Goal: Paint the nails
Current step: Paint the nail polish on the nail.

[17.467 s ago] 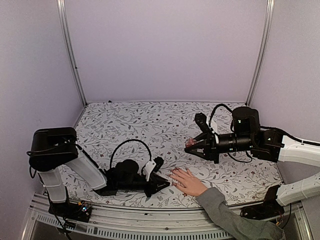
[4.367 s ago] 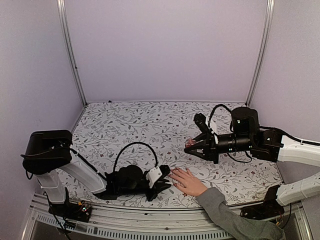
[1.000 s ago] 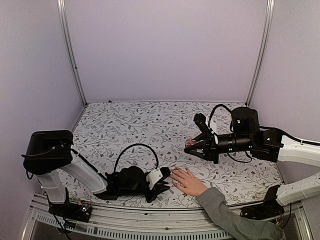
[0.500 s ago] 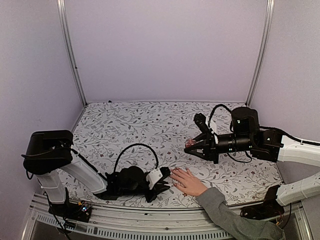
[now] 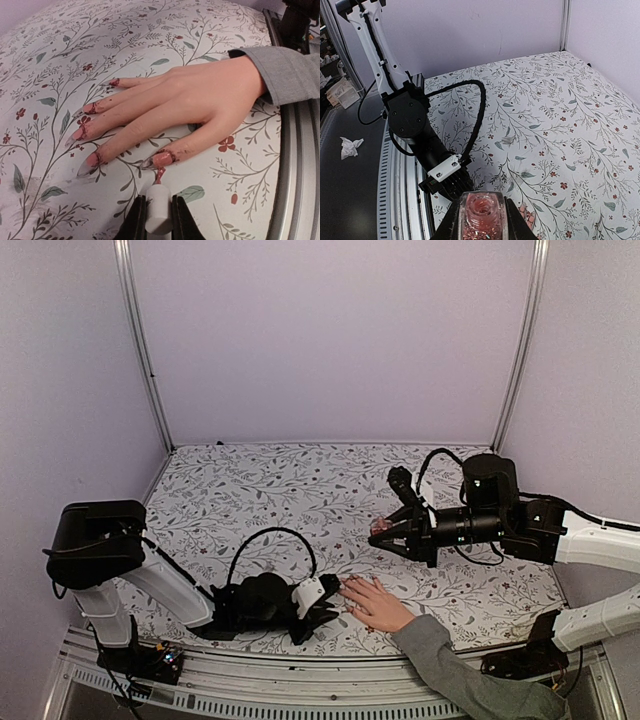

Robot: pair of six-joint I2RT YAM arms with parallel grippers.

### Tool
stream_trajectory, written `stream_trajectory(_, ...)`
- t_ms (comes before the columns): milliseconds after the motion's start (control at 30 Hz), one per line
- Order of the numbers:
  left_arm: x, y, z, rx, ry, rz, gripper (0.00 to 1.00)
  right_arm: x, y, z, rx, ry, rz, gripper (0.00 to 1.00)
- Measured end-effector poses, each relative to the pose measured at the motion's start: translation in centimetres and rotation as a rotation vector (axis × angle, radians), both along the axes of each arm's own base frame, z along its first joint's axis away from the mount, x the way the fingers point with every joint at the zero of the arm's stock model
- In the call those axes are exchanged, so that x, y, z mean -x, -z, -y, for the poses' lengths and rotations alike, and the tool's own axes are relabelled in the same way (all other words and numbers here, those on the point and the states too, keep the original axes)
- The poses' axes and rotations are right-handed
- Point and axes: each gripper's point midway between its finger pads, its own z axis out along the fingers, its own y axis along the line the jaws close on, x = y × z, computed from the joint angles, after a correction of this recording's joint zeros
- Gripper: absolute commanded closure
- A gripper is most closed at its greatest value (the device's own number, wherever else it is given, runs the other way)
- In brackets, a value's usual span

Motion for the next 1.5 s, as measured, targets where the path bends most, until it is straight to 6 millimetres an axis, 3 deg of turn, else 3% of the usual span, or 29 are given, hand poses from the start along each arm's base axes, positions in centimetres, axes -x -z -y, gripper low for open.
stream_trajectory(1500, -0.82, -0.76, 0.36, 0.015, -0.028, 0.022, 1.00, -0.01, 0.00, 0.00, 0.000, 0.000, 0.000, 1.00)
